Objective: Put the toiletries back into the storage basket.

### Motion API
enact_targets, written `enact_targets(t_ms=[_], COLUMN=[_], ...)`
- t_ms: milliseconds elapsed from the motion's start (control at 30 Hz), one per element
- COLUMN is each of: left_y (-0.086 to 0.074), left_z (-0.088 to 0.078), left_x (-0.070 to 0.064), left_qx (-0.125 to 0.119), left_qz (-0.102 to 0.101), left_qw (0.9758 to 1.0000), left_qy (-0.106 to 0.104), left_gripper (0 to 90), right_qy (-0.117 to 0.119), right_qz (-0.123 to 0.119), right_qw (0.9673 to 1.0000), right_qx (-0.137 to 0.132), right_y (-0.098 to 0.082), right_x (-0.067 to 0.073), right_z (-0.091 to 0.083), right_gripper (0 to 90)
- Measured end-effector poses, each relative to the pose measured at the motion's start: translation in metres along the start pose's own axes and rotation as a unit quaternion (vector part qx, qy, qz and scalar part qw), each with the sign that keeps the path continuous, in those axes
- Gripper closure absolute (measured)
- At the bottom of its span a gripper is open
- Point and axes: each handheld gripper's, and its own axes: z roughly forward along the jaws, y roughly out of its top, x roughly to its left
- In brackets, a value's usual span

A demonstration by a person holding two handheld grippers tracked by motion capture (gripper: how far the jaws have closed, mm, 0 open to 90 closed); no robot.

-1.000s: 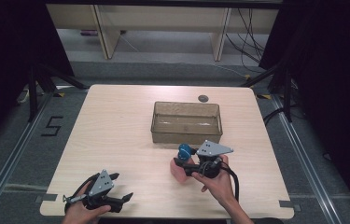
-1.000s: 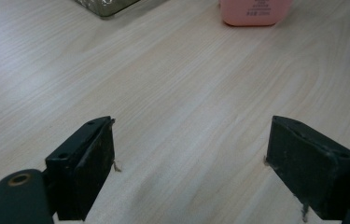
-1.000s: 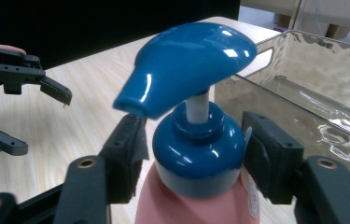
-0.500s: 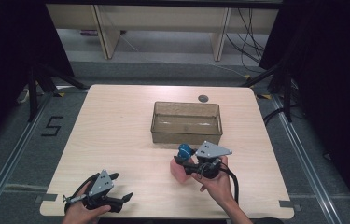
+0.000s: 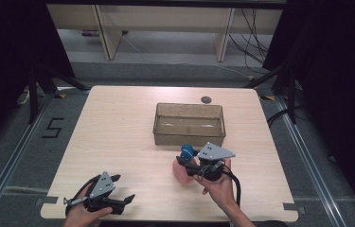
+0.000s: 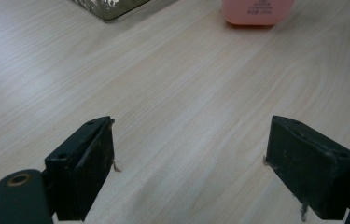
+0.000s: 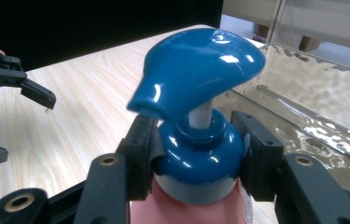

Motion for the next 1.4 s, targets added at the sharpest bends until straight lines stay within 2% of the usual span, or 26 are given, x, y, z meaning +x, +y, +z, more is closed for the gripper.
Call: enact_targets(t_ms=[100, 133, 200, 267, 300, 333, 367, 467, 500, 533, 567, 600, 633, 767, 800, 833, 967, 1000, 1033, 1100, 1133, 1167, 1200, 1267, 1300, 1400], left_y=[0.000, 0.000, 0.000, 0.000, 0.000, 0.000, 0.000, 0.000, 0.000, 0.000, -0.001, -0.001, -0.001, -0.001, -0.001, -0.001, -0.001, -0.001, -0.001, 0.000, -0.001, -0.001, -0.001, 0.000, 0.000, -0.002], left_z=[0.000, 0.000, 0.000, -0.001, 0.000, 0.000, 0.000, -0.002, -0.001, -0.001, 0.000, -0.001, -0.002, -0.001, -0.002, -0.002, -0.002, -0.001, -0.002, -0.001, -0.001, -0.001, -0.001, 0.000, -0.002, -0.001], left_x=[0.000, 0.000, 0.000, 0.002, 0.002, 0.001, 0.001, 0.003, 0.003, 0.004, 0.001, 0.002, 0.003, 0.002, 0.003, 0.003, 0.003, 0.002, 0.003, 0.004, 0.002, 0.002, 0.002, 0.002, 0.004, 0.001], left_qx=[0.000, 0.001, -0.001, 0.007, 0.001, -0.001, -0.001, 0.013, 0.010, 0.011, 0.002, 0.008, 0.013, 0.009, 0.014, 0.014, 0.013, 0.008, 0.013, 0.011, 0.009, 0.009, 0.005, 0.000, 0.012, 0.007], left_qz=[-0.002, -0.001, -0.002, 0.008, 0.002, 0.001, -0.002, 0.014, 0.011, 0.014, 0.001, 0.007, 0.015, 0.008, 0.013, 0.012, 0.013, 0.004, 0.011, 0.013, 0.008, 0.007, 0.002, 0.000, 0.012, 0.003], left_qw=[1.0000, 1.0000, 1.0000, 0.9999, 1.0000, 1.0000, 1.0000, 0.9998, 0.9999, 0.9998, 1.0000, 0.9999, 0.9998, 0.9999, 0.9998, 0.9998, 0.9998, 1.0000, 0.9999, 0.9999, 0.9999, 0.9999, 1.0000, 1.0000, 0.9999, 1.0000], left_qy=[0.000, 0.001, 0.000, 0.003, 0.002, 0.002, 0.000, 0.000, -0.001, -0.001, 0.001, 0.005, 0.003, 0.005, 0.005, 0.003, 0.003, 0.003, 0.003, -0.001, 0.004, 0.004, 0.003, 0.002, -0.001, 0.003], left_gripper=[14.9, 14.9, 14.9, 14.9, 14.9, 14.9, 14.9, 14.9, 14.9, 14.9, 14.9, 14.9, 14.9, 14.9, 14.9, 14.9, 14.9, 14.9, 14.9, 14.9, 14.9, 14.9, 14.9, 14.9, 14.9, 14.9], right_qy=[-0.001, -0.013, -0.010, -0.016, -0.011, -0.014, -0.014, -0.018, -0.014, -0.018, -0.016, -0.005, -0.011, -0.006, -0.012, -0.011, -0.004, -0.012, -0.007, -0.010, -0.009, -0.010, -0.007, -0.013, -0.002, -0.010], right_qz=[0.004, -0.008, -0.005, -0.012, 0.001, -0.006, 0.003, -0.006, 0.004, -0.007, -0.002, 0.006, 0.008, 0.016, 0.022, 0.007, 0.016, 0.002, 0.009, 0.001, 0.015, 0.006, 0.025, 0.009, 0.010, 0.016], right_qw=[1.0000, 0.9997, 0.9999, 0.9996, 0.9998, 0.9998, 0.9998, 0.9997, 0.9998, 0.9997, 0.9998, 0.9998, 0.9998, 0.9998, 0.9997, 0.9999, 0.9998, 0.9998, 0.9998, 0.9999, 0.9998, 0.9998, 0.9996, 0.9997, 0.9998, 0.9997], right_qx=[-0.007, -0.019, -0.009, -0.018, -0.018, -0.014, -0.016, -0.015, -0.014, -0.017, -0.016, -0.016, -0.013, -0.010, -0.006, -0.011, -0.011, -0.013, -0.014, -0.012, -0.012, -0.014, -0.010, -0.016, -0.017, -0.014], right_y=[0.003, 0.005, 0.007, 0.008, 0.009, 0.010, 0.011, 0.013, 0.014, 0.015, 0.015, 0.015, 0.016, 0.018, 0.018, 0.019, 0.022, 0.023, 0.023, 0.026, 0.026, 0.028, 0.028, 0.030, 0.031, 0.033], right_x=[-0.001, -0.003, -0.004, -0.007, -0.007, -0.009, -0.009, -0.013, -0.011, -0.014, -0.014, -0.014, -0.014, -0.014, -0.014, -0.016, -0.017, -0.019, -0.018, -0.019, -0.018, -0.020, -0.018, -0.021, -0.021, -0.021], right_z=[-0.001, -0.001, -0.003, -0.003, -0.003, -0.004, -0.004, -0.005, -0.005, -0.005, -0.005, -0.004, -0.005, -0.005, -0.006, -0.006, -0.005, -0.006, -0.006, -0.007, -0.007, -0.008, -0.008, -0.008, -0.008, -0.009], right_gripper=[53.6, 53.6, 53.7, 53.7, 53.7, 53.7, 53.7, 53.7, 53.6, 53.7, 53.7, 53.7, 53.7, 53.7, 53.7, 53.7, 53.7, 53.7, 53.7, 53.7, 53.7, 53.7, 53.6, 53.7, 53.7, 53.7])
